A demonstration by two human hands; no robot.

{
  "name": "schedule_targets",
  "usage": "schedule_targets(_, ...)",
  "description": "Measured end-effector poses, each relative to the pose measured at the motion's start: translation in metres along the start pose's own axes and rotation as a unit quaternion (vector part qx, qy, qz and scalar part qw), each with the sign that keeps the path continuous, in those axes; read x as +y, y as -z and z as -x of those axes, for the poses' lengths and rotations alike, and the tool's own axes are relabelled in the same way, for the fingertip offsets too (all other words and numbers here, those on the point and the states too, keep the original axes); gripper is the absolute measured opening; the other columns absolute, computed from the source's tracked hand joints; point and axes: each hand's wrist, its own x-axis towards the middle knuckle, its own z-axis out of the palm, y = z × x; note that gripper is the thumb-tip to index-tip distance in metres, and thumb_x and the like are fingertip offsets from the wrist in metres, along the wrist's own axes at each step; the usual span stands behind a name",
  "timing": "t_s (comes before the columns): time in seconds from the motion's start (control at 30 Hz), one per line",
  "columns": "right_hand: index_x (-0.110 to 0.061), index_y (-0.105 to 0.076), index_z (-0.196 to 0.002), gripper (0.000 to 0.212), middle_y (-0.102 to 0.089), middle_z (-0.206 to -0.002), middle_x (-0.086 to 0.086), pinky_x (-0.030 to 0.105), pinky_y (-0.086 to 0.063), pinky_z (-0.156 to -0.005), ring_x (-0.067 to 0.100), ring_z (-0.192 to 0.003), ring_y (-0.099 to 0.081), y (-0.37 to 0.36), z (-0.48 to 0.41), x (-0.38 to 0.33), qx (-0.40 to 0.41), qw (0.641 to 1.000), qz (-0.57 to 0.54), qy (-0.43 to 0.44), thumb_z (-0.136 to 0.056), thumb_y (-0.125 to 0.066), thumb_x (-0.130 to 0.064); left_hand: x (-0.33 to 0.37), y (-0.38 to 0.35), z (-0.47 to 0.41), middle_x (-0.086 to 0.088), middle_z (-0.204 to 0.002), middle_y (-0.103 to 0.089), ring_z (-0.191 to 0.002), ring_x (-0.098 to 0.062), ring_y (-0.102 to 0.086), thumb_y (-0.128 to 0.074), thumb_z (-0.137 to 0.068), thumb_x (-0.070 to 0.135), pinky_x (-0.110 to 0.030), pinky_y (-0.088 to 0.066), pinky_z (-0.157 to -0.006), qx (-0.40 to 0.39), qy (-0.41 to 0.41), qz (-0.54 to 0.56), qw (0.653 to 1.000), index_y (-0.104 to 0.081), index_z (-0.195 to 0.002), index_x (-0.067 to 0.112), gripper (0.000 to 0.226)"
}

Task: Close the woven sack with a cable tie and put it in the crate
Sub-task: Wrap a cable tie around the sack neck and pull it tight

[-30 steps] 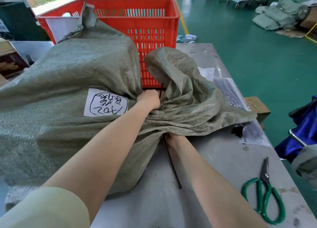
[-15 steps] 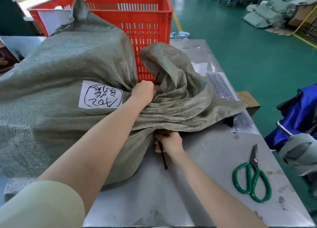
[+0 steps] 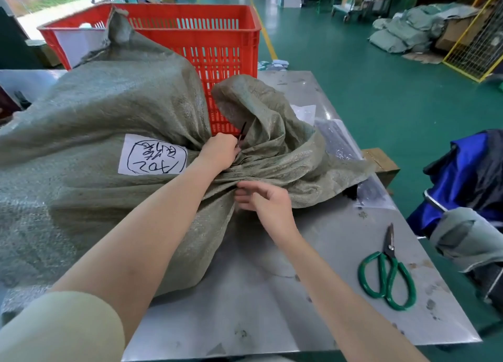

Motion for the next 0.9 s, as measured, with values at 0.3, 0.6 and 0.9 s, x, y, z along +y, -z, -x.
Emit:
schedule_targets(0.3, 0.003, -0.069, -0.079, 0.020, -0.061, -0.081, 0.005, 0.003, -0.033, -0.071, 0.008, -0.079, -0.051, -0.007, -0.025, -0.011, 0.108, 0.902, 0.270, 0.320, -0.081, -0.064, -0.016, 0.002, 0.022, 0.014, -0.024, -0.113, -0.063, -0.105, -0.037, -0.059, -0.041, -0.094, 0.016, -0.038, -0.045, -0.086, -0.077, -0.043, -0.014, 0.996, -0.062, -0.103, -0.006, 0.032)
schedule_targets(0.6, -0.015, -0.068, -0.079, 0.004, -0.060, -0.061, -0.005, 0.030, -0.049, -0.076, 0.006, -0.058, -0.054, 0.001, -0.065, 0.000, 0.079, 0.985, 0.137, 0.068, -0.080, -0.069, -0.011, 0.002, 0.028, 0.020, -0.020, -0.102, -0.069, -0.098, -0.035, -0.063, -0.041, -0.097, 0.025, -0.038, -0.048, -0.085, -0.002, -0.107, -0.029, 0.994, -0.066, -0.098, -0.001, 0.036)
schedule_targets(0.9, -0.002, -0.062, -0.088, 0.015, -0.059, -0.063, 0.005, 0.010, -0.048, -0.052, -0.004, -0.046, -0.057, 0.003, -0.065, -0.005, 0.024, 0.997, -0.022, 0.073, -0.093, -0.049, -0.008, -0.004, 0.011, 0.019, -0.001, -0.083, -0.057, -0.067, -0.006, -0.048, -0.036, -0.097, 0.004, -0.008, -0.037, -0.063, -0.022, -0.067, 0.316, 0.946, -0.064, -0.105, 0.004, 0.029)
